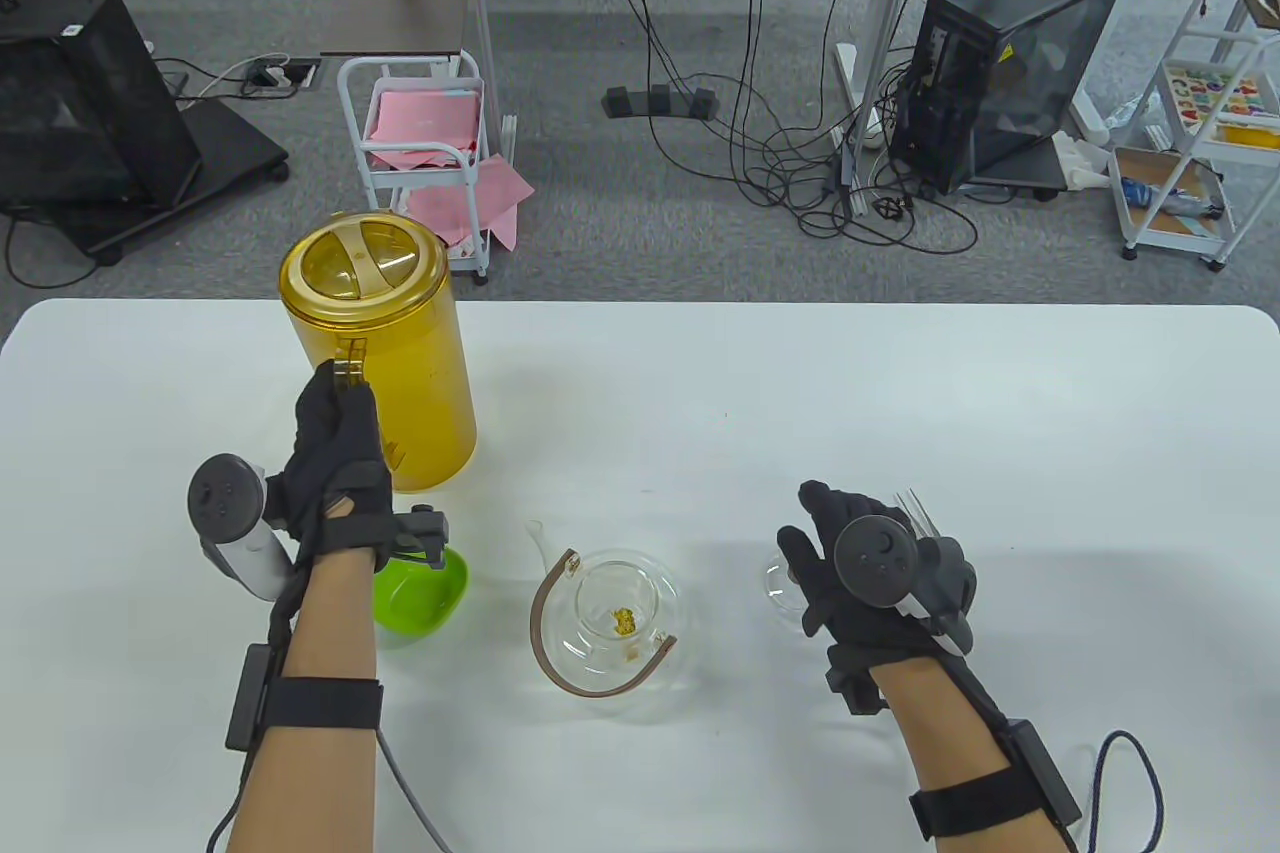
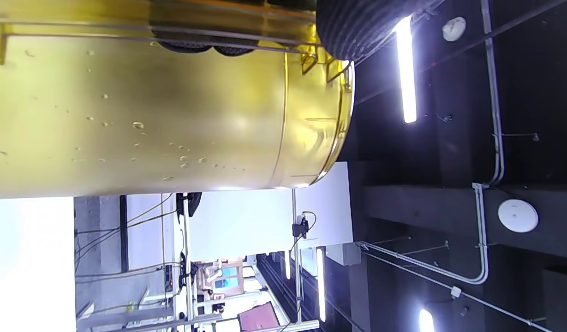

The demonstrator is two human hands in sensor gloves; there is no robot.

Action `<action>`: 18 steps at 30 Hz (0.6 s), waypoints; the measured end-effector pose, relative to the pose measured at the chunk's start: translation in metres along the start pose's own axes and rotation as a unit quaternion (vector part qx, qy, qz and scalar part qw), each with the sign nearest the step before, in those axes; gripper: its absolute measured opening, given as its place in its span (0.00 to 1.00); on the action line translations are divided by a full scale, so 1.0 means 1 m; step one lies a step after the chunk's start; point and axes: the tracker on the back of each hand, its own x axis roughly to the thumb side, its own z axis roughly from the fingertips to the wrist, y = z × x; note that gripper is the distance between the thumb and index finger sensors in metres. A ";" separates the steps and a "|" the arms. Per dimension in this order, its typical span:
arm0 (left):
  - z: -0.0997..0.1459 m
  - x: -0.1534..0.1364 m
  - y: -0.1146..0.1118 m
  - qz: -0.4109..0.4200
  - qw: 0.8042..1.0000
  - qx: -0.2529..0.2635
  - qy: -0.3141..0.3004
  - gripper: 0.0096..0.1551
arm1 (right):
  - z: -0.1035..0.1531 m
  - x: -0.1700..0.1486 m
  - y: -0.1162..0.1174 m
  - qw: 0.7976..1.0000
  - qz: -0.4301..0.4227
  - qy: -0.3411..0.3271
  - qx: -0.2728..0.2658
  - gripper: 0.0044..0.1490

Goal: Make chrysanthemum tea

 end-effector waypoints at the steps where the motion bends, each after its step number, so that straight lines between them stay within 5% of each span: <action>1: 0.001 0.004 0.000 -0.016 1.000 0.011 -0.014 0.39 | 0.000 0.000 -0.001 1.000 -0.001 0.000 -0.001 0.41; 10: 0.015 0.064 0.007 -0.076 0.988 0.041 -0.131 0.40 | 0.001 0.000 -0.007 1.000 -0.022 -0.018 -0.008 0.41; 18: 0.043 0.126 -0.014 -0.117 0.965 -0.045 -0.228 0.35 | 0.004 0.011 -0.007 0.998 -0.029 -0.054 -0.003 0.41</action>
